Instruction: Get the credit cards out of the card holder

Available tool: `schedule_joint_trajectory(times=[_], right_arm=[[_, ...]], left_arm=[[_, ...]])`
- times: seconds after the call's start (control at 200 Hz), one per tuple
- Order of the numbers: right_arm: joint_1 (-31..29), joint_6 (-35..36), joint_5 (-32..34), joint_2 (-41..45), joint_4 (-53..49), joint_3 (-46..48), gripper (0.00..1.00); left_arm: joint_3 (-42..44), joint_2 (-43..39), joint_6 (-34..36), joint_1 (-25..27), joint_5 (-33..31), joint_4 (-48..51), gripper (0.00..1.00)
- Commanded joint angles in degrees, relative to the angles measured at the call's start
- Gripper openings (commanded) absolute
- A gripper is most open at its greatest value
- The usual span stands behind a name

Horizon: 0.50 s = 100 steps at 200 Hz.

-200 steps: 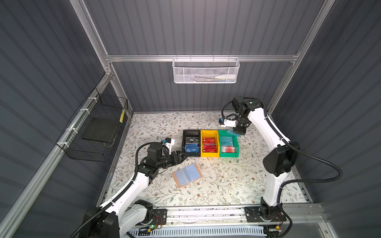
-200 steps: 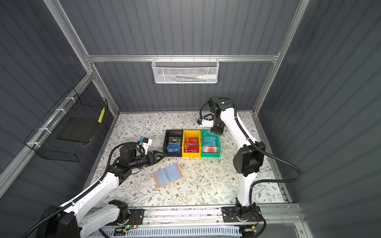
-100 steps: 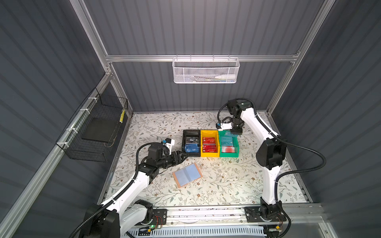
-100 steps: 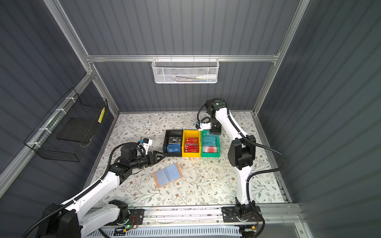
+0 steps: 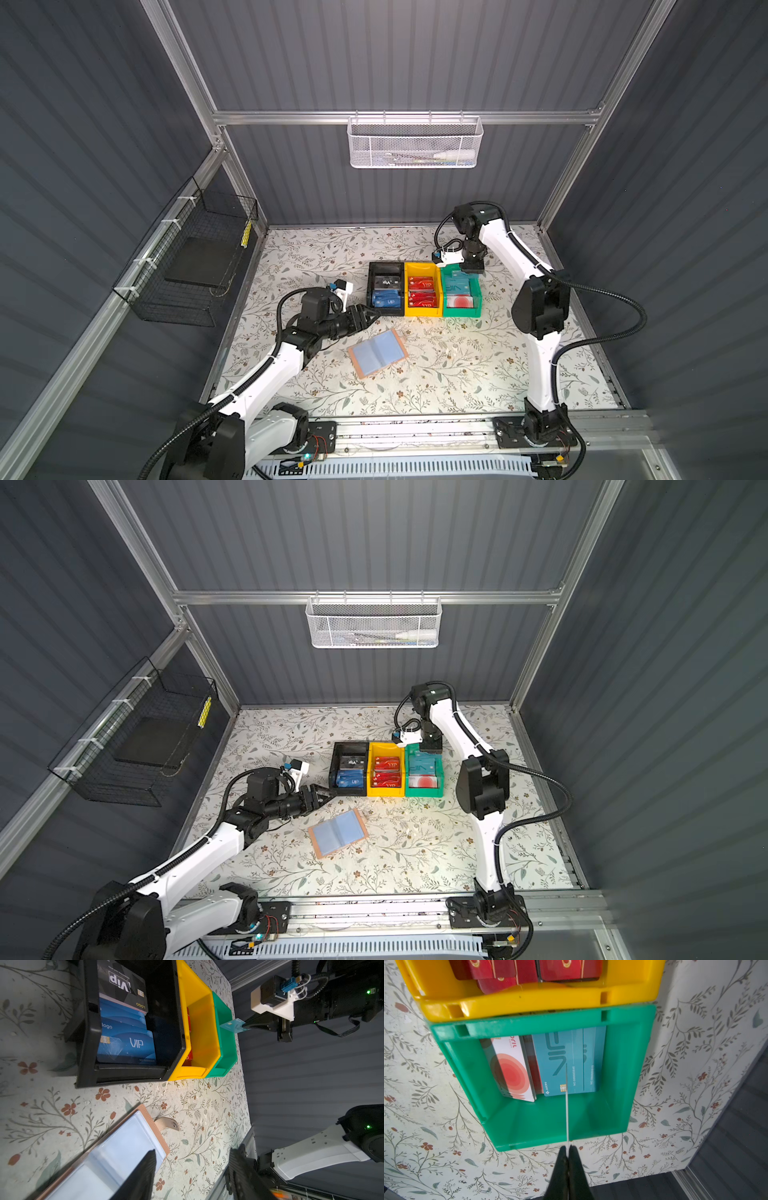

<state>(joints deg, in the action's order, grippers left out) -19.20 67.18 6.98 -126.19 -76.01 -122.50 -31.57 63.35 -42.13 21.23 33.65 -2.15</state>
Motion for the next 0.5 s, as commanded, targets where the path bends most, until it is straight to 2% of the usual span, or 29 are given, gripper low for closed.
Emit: schedule_joint_trajectory(times=[0.0,0.495], right_arm=[[-0.4,1.0,-1.5,-3.4,-1.1,0.9,0.0],[-0.4,-1.0,-4.3,-4.0,-0.9,-1.5,0.0]], left_arm=[[-1.5,0.7,1.0,0.0,-0.3,0.5,0.59],[-0.8,2.1,0.7,0.0,-0.1,-0.8,0.59]])
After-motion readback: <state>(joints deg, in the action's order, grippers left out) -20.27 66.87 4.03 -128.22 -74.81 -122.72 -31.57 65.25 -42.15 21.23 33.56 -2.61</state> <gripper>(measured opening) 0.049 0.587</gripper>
